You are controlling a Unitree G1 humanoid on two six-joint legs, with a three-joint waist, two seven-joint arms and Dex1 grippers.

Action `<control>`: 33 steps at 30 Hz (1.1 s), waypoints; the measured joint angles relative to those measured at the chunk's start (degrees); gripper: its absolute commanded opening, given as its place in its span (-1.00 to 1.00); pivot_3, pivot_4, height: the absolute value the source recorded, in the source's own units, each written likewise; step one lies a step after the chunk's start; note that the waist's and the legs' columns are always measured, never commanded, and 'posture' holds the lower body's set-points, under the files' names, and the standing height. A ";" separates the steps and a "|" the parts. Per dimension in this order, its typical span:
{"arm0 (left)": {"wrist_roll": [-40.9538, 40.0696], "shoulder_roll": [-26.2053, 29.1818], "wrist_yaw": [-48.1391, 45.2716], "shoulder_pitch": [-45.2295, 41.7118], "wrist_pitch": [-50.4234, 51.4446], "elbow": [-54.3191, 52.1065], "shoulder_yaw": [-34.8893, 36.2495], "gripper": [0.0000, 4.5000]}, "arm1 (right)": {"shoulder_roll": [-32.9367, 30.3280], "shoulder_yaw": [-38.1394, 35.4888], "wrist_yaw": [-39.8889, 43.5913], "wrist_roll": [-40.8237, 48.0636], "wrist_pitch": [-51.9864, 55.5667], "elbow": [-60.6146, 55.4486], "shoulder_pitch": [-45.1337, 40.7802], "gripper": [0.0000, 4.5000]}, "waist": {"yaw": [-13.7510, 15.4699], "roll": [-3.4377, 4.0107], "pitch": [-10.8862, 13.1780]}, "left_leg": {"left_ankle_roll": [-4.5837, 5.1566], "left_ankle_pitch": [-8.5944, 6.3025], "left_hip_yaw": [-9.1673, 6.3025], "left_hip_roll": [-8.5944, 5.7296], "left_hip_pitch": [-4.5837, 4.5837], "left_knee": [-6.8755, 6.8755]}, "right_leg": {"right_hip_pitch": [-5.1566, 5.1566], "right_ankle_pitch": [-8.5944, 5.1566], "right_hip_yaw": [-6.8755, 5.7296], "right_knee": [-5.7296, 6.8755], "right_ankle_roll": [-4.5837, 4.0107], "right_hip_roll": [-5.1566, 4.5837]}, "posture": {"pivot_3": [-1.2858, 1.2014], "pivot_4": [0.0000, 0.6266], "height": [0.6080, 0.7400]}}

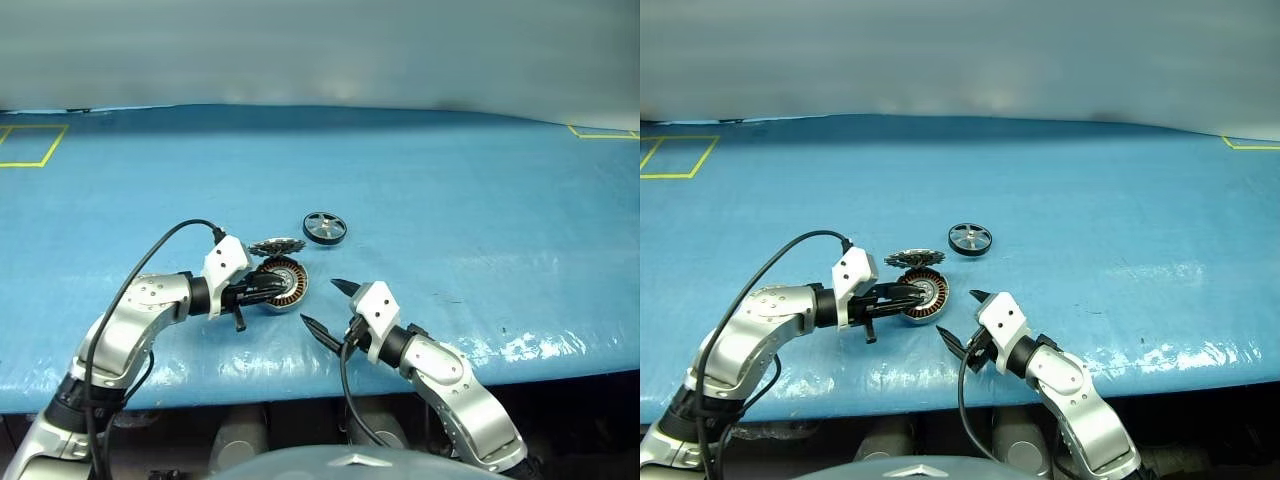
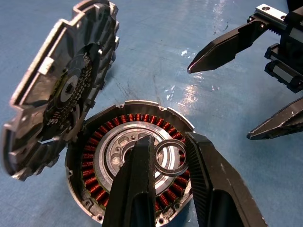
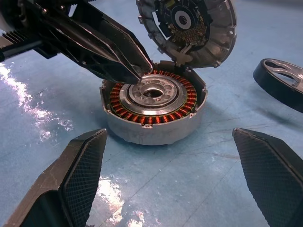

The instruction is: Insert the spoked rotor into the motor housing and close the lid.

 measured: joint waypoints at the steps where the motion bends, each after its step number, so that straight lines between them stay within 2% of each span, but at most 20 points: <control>1: 0.47 -0.45 0.47 -0.08 -0.27 0.22 -0.33 -0.71 | 0.02 -0.02 -0.07 -0.01 0.00 0.00 0.01 1.00 | -0.01 0.01 0.00 | 0.00 0.00 0.00 0.00 -0.01 -0.01 | -0.01 0.00 0.00 0.00 0.00 0.00 | 0.03 -0.52 1.00; 9: 4.11 -0.85 2.24 -0.68 -2.47 2.84 -1.92 -0.71 | -0.01 -0.03 -0.98 -0.43 0.00 0.00 0.24 1.00 | 0.06 0.00 0.01 | 0.00 0.00 0.00 0.00 -0.01 0.00 | 0.00 0.00 0.01 0.00 0.00 0.00 | 0.03 -0.52 1.00; 33: 5.47 -2.61 3.56 -1.39 -4.96 6.18 -2.17 -0.71 | 0.18 -0.11 -1.53 -1.18 0.02 0.00 0.21 1.00 | 0.10 0.00 0.01 | 0.00 0.00 0.00 -0.01 -0.02 0.00 | 0.00 0.01 0.00 0.00 0.01 -0.01 | 0.03 -0.52 1.00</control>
